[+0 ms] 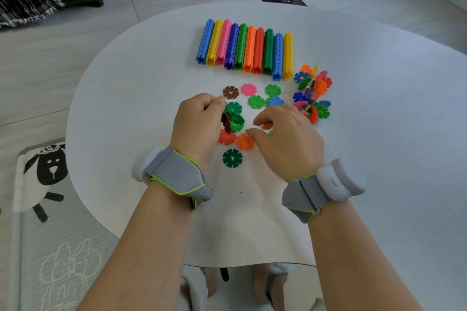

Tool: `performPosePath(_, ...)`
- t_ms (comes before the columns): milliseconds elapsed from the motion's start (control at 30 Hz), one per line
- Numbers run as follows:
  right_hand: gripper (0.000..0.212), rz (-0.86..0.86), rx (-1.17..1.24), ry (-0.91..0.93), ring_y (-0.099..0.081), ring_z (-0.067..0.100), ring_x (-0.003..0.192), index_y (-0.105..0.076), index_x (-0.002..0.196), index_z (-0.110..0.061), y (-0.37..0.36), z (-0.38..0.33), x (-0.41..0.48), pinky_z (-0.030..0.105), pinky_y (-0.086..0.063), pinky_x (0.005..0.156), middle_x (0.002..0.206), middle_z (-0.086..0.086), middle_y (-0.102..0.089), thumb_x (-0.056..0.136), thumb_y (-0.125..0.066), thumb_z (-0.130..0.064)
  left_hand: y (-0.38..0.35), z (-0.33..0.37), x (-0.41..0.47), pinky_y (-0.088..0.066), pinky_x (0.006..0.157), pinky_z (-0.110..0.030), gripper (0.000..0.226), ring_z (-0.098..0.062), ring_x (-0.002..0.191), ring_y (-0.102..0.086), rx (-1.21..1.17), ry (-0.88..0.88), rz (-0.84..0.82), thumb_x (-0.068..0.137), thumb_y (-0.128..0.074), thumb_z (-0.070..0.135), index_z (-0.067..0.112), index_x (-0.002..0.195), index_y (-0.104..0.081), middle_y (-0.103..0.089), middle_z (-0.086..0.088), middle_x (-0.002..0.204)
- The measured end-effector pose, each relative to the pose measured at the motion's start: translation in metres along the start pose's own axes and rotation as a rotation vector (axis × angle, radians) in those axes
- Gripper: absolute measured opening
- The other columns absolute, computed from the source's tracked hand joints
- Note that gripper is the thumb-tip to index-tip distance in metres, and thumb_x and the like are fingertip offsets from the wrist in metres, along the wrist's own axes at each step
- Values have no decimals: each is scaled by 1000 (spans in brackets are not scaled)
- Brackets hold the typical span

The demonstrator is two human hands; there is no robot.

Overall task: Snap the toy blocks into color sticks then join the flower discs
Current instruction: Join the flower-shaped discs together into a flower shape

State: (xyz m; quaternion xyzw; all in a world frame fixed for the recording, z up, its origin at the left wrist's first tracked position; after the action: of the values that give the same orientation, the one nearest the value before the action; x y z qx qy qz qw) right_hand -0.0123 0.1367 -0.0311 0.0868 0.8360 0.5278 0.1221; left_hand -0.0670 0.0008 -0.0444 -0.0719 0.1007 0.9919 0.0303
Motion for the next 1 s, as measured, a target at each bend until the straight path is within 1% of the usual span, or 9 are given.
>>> performPosePath(167, 31, -44, 6, 43, -50, 9, 99, -62, 112, -33, -2, 5, -2, 26, -40, 74, 107, -12, -50, 86, -61, -49, -1, 1, 1, -32, 59, -32, 32, -23, 63, -37, -1, -11, -6, 94, -50, 20, -8, 81, -57, -48, -15, 73)
performPosePath(233, 34, -53, 15, 56, -51, 10, 98, -61, 110, -33, -1, 5, -4, 28, -41, 75, 107, -11, -49, 82, -64, -52, -2, 3, 0, -33, 59, -30, 30, -23, 62, -38, 1, -12, -7, 94, -50, 20, -6, 81, -59, -49, -15, 74)
performPosePath(400, 28, -84, 32, 76, -50, 12, 97, -61, 109, -31, -4, 2, -2, 30, -44, 80, 109, -9, -47, 86, -63, -46, -6, 2, -2, -33, 59, -32, 30, -23, 63, -38, 17, -9, -20, 94, -50, 21, -5, 81, -59, -49, -16, 74)
performPosePath(500, 24, -83, 65, 84, -51, 12, 93, -59, 105, -30, -5, 2, 0, 30, -46, 78, 104, -9, -50, 85, -65, -41, -7, 2, -3, -33, 56, -29, 30, -22, 61, -39, 30, 1, -35, 94, -50, 22, -2, 78, -60, -50, -15, 73)
performPosePath(600, 16, -24, 180, 80, -56, 11, 85, -56, 90, -28, -2, 3, 0, 29, -47, 72, 86, -12, -57, 82, -70, -31, -8, 2, -3, -29, 52, -26, 32, -20, 57, -35, 28, 32, -59, 95, -48, 22, 7, 67, -52, -41, -9, 63)
performPosePath(700, 14, 77, 403, 31, -63, 10, 71, -59, 81, -21, 7, 7, 1, 25, -51, 67, 73, -9, -63, 80, -73, -20, -9, 1, -3, -28, 46, -22, 37, -15, 48, -33, 30, 49, -74, 96, -45, 22, 14, 60, -41, -36, -4, 58)
performPosePath(800, 16, 62, 672, 26, -70, 10, 66, -61, 78, -17, 11, 8, -2, 34, -59, 70, 71, 0, -69, 81, -70, -5, -9, 0, -2, -29, 46, -22, 33, -16, 51, -35, 51, 45, -77, 97, -43, 23, 11, 66, -43, -39, -8, 63)
performPosePath(867, 18, 61, 736, 57, -71, 10, 67, -62, 78, -17, 12, 7, -4, 35, -60, 70, 73, 2, -70, 81, -69, 0, -9, 1, -2, -30, 47, -23, 28, -18, 55, -36, 60, 35, -76, 97, -42, 23, 9, 74, -46, -37, -8, 64)
performPosePath(1000, 22, 86, 745, 112, -70, 8, 66, -61, 76, -20, 12, 1, -5, 32, -60, 70, 72, -1, -70, 80, -70, 0, -10, 4, -5, -33, 36, -13, 28, -4, 38, -41, 65, 19, -133, 99, -41, 22, 6, 77, -49, -42, -3, 59)
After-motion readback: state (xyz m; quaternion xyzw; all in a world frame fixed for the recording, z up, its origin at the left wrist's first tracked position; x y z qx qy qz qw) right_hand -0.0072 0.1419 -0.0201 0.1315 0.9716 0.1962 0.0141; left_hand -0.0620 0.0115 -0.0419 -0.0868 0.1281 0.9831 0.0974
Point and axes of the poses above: each hand's wrist, its own x-axis towards the middle knuckle, its own y-axis out of the back of the hand, z = x × y, the point moved 4 cm from there along x, towards the middle knuckle
